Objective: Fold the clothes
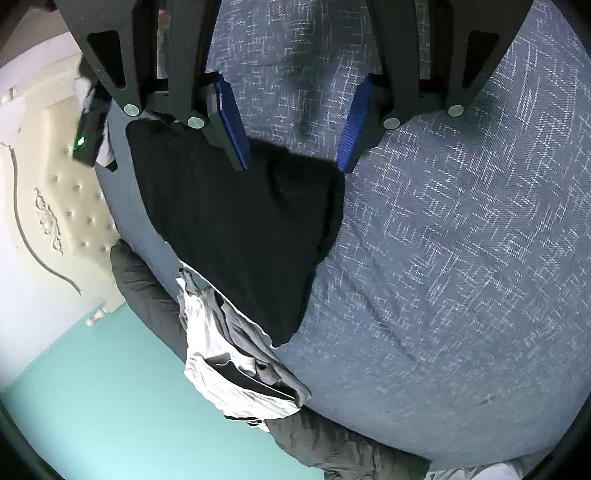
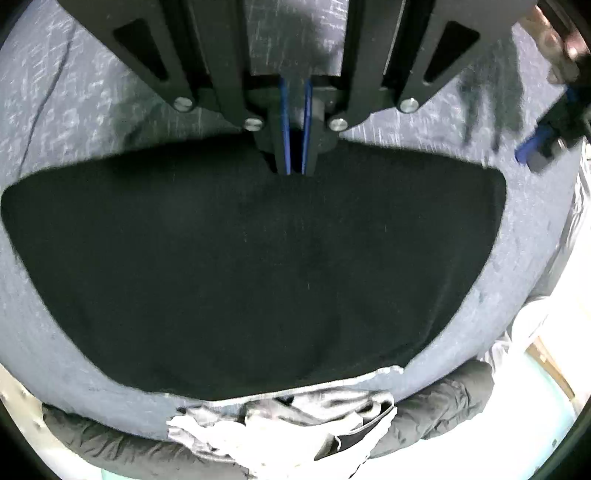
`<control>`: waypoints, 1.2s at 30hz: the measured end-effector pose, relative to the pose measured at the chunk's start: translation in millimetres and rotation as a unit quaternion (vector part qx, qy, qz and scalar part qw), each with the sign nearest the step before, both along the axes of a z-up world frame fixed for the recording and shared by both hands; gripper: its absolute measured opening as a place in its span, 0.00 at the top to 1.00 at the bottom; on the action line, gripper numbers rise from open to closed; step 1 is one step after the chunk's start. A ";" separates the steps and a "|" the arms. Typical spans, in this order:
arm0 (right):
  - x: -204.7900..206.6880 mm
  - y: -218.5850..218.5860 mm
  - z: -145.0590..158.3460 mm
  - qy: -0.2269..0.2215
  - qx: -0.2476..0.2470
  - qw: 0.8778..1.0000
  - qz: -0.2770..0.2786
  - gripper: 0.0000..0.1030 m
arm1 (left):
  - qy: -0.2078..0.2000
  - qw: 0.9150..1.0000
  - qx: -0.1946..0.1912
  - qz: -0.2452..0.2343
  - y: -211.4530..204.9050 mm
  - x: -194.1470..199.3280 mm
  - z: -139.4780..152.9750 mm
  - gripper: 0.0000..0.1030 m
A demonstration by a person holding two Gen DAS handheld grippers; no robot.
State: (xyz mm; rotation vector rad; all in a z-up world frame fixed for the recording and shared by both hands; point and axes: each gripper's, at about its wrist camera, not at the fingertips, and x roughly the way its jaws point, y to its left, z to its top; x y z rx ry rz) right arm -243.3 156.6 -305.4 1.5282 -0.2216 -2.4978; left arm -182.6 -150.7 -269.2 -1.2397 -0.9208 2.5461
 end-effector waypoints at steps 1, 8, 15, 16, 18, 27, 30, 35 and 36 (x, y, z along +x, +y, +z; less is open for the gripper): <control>3.0 0.6 -5.4 -0.002 -0.001 1.000 0.001 0.96 | -0.001 1.000 0.003 0.000 -0.3 0.1 -0.9 0.48; 17.4 22.6 4.0 0.003 -0.043 0.999 -0.006 0.96 | -0.019 1.000 0.025 -0.001 1.4 -3.3 -10.4 0.38; 56.4 78.3 21.1 0.039 -0.085 0.995 -0.038 0.92 | -0.037 0.999 0.036 0.011 4.4 -11.6 -24.4 0.31; 59.6 85.6 21.9 0.046 -0.081 0.995 -0.043 0.92 | -0.037 0.999 0.035 0.014 3.8 -13.2 -25.8 0.31; 60.4 98.2 19.2 0.052 -0.082 0.994 -0.057 0.91 | -0.037 0.998 0.038 0.021 2.1 -16.4 -29.3 0.31; 82.9 136.4 6.2 0.048 -0.121 0.989 -0.070 0.39 | -0.023 0.999 0.028 0.039 6.5 -20.0 -33.6 0.31; 90.6 141.9 8.7 0.060 -0.130 0.987 -0.068 0.39 | -0.012 0.999 0.028 0.042 10.7 -21.3 -29.9 0.32; 92.5 153.0 6.9 0.068 -0.149 0.983 -0.078 0.39 | -0.007 0.997 0.054 0.047 13.0 -25.9 -31.0 0.39; 91.8 155.4 5.7 0.066 -0.153 0.983 -0.081 0.39 | -0.006 0.997 0.064 0.048 11.7 -27.0 -32.3 0.49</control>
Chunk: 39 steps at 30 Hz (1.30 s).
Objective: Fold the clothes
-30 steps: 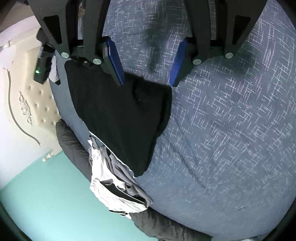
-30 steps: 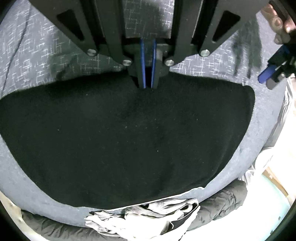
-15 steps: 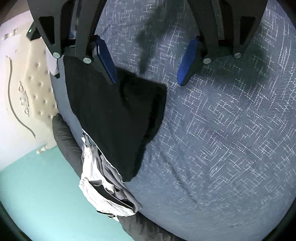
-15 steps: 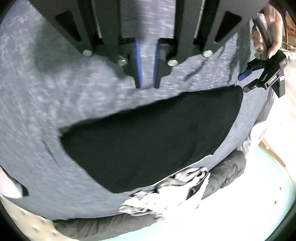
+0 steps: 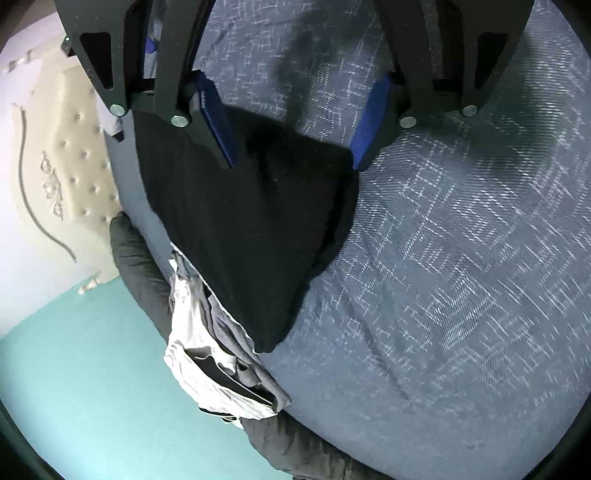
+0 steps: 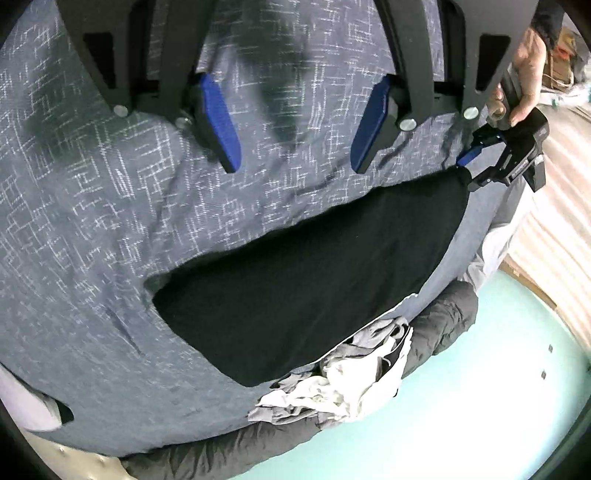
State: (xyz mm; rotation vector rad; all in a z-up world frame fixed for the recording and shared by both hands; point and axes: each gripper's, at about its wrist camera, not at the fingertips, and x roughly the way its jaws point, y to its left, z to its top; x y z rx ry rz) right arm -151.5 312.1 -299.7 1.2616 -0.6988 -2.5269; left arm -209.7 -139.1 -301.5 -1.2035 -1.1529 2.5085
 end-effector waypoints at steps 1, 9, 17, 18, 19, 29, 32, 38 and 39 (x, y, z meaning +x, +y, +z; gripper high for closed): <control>-0.2 2.4 -0.8 0.000 -0.003 1.000 -0.003 0.39 | 0.000 1.000 0.008 0.002 -1.4 -1.2 -1.7 0.56; 3.8 16.9 1.9 0.009 -0.016 1.000 -0.011 0.39 | 0.018 0.999 0.030 0.006 -8.7 6.2 -1.5 0.83; 4.1 20.2 1.8 0.009 -0.025 1.000 -0.010 0.39 | 0.021 0.999 0.028 0.029 -27.5 14.1 -0.2 0.88; 4.1 19.6 1.9 0.010 -0.025 1.000 -0.009 0.39 | 0.019 0.999 0.029 0.030 -30.2 14.6 -0.9 0.88; 3.8 18.4 1.4 0.009 -0.025 1.000 -0.007 0.39 | 0.019 0.999 0.026 0.031 -31.3 15.1 -0.9 0.89; 4.3 13.0 0.0 0.006 -0.030 1.000 0.000 0.39 | 0.008 0.998 -0.025 0.058 -45.2 24.9 6.3 0.95; 4.6 15.0 -0.1 0.006 -0.035 0.999 -0.003 0.39 | 0.003 0.998 0.010 0.062 -57.2 28.8 3.7 0.95; 4.4 11.3 -3.6 0.004 -0.037 0.999 0.001 0.39 | -0.015 0.998 0.046 0.027 -40.1 22.7 0.5 0.68; 4.6 10.4 -3.9 0.004 -0.037 0.999 0.002 0.39 | -0.017 0.998 0.047 0.022 -34.8 20.5 -0.5 0.54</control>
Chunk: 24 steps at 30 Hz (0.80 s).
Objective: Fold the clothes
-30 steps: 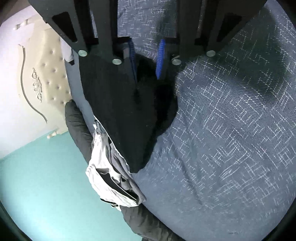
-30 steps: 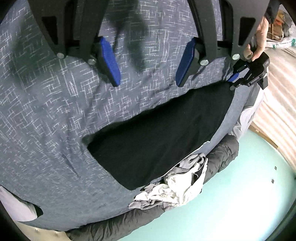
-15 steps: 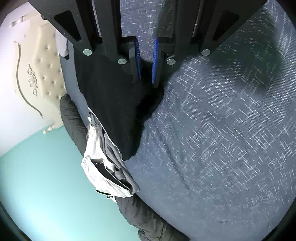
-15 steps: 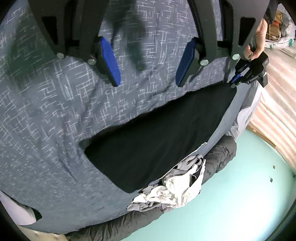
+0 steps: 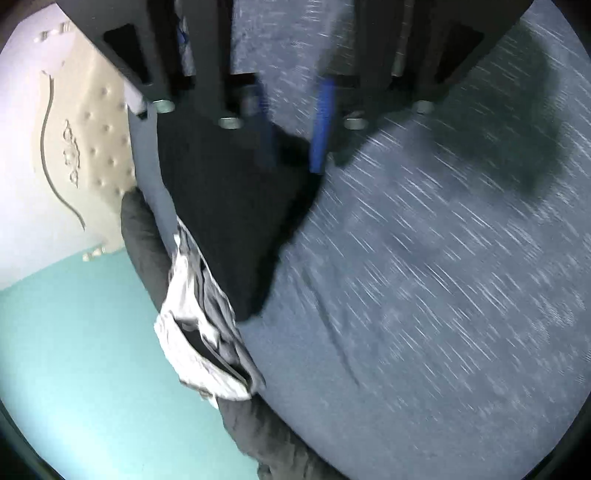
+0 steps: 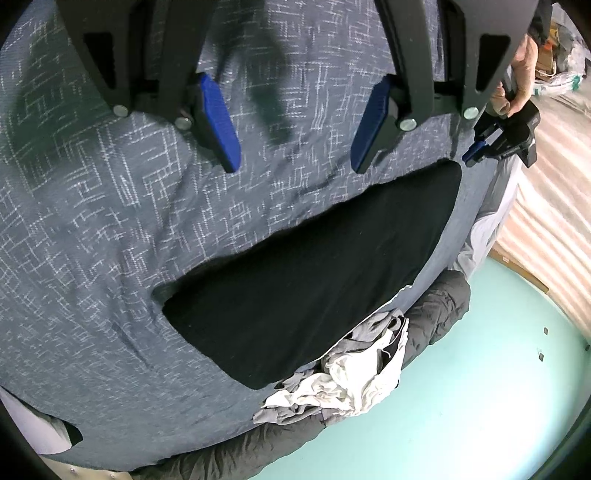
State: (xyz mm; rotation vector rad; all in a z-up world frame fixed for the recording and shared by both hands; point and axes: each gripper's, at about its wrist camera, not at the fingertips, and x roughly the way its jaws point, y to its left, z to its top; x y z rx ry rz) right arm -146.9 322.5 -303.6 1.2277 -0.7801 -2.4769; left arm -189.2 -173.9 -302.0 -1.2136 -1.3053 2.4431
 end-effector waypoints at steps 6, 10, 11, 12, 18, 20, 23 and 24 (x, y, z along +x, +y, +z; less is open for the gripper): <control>0.8 -0.2 -1.4 0.000 0.001 1.000 -0.001 0.39 | -0.011 1.000 0.014 -0.004 14.8 -13.9 -16.4 0.47; 0.2 1.7 -2.2 -0.001 0.000 1.000 -0.002 0.39 | -0.001 1.000 0.020 0.006 13.2 -19.2 -20.3 0.49; -0.1 2.0 -2.5 -0.001 0.000 1.000 -0.002 0.39 | 0.003 1.000 0.018 0.006 13.8 -21.1 -19.1 0.49; -0.7 2.9 -2.2 -0.002 -0.001 1.000 -0.001 0.39 | 0.006 1.000 0.017 0.008 13.8 -22.4 -18.3 0.54; -0.3 8.7 -1.4 -0.005 0.004 1.000 -0.008 0.32 | 0.018 1.000 0.004 0.007 15.3 -27.9 -11.1 0.81; -0.1 10.5 -1.7 -0.006 0.000 1.000 -0.010 0.31 | 0.024 1.000 -0.007 0.003 18.2 -29.7 -5.1 0.82; -0.2 11.7 -1.8 -0.006 -0.005 1.000 -0.008 0.31 | 0.032 0.999 -0.015 0.001 21.8 -30.9 4.5 0.84; -0.3 12.0 -1.7 -0.006 -0.007 1.000 -0.007 0.31 | 0.035 0.999 -0.017 0.000 23.5 -31.8 8.1 0.84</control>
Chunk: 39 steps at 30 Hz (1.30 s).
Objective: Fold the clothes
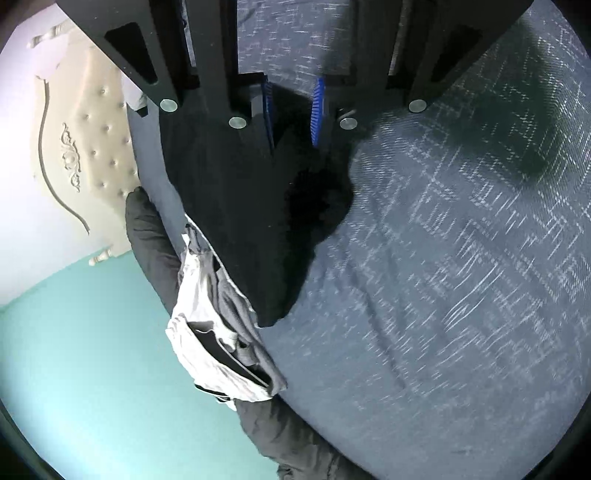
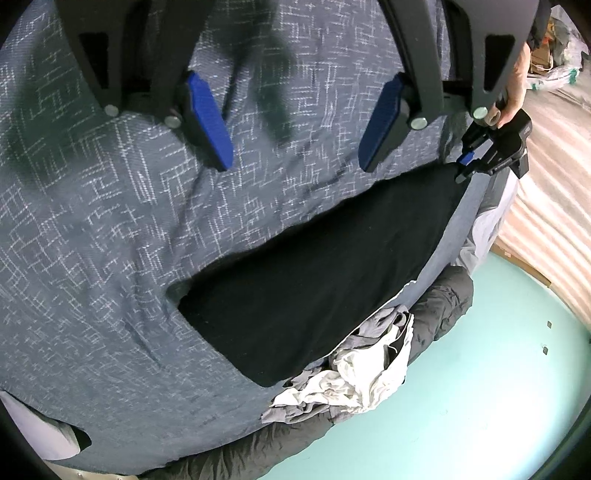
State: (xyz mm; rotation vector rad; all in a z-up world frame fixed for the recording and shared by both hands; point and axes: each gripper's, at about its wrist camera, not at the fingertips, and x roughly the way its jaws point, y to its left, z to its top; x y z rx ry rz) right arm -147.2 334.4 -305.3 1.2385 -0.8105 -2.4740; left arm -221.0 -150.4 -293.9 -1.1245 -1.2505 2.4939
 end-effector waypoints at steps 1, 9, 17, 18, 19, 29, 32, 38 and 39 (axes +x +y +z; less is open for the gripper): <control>0.1 0.5 0.4 0.001 -0.001 1.000 0.001 0.31 | 0.003 1.000 -0.003 -0.002 2.0 -1.1 3.9 0.84; -1.3 10.6 0.7 0.004 -0.006 1.000 -0.013 0.31 | 0.022 0.999 -0.020 -0.023 25.3 -16.5 38.7 0.84; -1.5 26.0 -0.9 0.003 -0.014 0.999 -0.030 0.31 | 0.058 0.993 -0.065 -0.075 82.5 -41.5 91.9 0.86; -1.4 27.8 -0.6 0.003 -0.014 0.999 -0.031 0.31 | 0.063 0.992 -0.069 -0.082 92.2 -45.0 98.4 0.86; -0.9 30.1 -1.2 0.004 -0.014 0.999 -0.035 0.31 | 0.068 0.991 -0.071 -0.089 101.3 -48.3 104.1 0.86; 3.2 65.1 -5.6 0.004 -0.034 0.997 -0.076 0.31 | 0.098 0.971 -0.085 -0.199 253.4 -75.3 138.7 0.86; 4.6 78.1 -5.3 0.006 -0.039 0.995 -0.092 0.31 | 0.085 0.960 -0.090 -0.251 314.9 -72.0 114.3 0.86; 5.5 91.9 -7.1 0.005 -0.049 0.993 -0.107 0.31 | -0.005 0.933 -0.136 -0.333 396.4 -63.0 23.7 0.86; 5.6 93.2 -7.0 0.005 -0.050 0.993 -0.107 0.31 | -0.006 0.934 -0.135 -0.332 394.8 -61.6 20.8 0.86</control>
